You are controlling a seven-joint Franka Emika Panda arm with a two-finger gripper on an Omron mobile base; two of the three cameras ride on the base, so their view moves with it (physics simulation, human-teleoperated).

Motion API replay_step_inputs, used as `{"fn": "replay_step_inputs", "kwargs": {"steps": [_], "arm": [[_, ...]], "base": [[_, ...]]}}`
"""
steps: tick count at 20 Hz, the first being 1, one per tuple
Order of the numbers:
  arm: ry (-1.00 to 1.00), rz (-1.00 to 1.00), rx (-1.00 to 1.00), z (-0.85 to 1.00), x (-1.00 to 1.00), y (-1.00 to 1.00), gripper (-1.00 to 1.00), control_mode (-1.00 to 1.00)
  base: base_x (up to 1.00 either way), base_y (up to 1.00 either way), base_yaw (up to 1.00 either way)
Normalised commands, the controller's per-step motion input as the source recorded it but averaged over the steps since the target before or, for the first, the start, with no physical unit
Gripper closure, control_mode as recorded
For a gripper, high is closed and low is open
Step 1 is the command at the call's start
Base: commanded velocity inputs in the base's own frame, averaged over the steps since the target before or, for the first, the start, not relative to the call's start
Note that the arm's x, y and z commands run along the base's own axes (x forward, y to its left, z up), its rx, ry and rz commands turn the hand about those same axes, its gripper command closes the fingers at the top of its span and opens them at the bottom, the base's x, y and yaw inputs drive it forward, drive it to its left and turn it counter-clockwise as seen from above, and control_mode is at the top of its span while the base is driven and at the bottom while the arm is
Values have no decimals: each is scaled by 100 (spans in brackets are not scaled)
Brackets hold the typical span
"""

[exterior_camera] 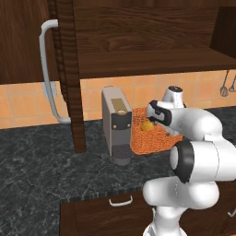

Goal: Open the cabinet, pick up the bread from the cabinet and place it in the basket. Then move the basket to the dining counter.

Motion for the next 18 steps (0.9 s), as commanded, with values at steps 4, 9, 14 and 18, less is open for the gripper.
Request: {"fn": "replay_step_inputs", "kwargs": {"steps": [4,9,14,18], "arm": [[5,-12,9,-47,26,0,-100,-100],[9,-9,4,-63,1,0,-100,-100],[11,-9,1,-83,-2,0,100,-100],[5,-2,0,-47,-61,-13,100,-100]], "base": [[0,0,0],[0,0,0],[0,0,0],[0,0,0]]}}
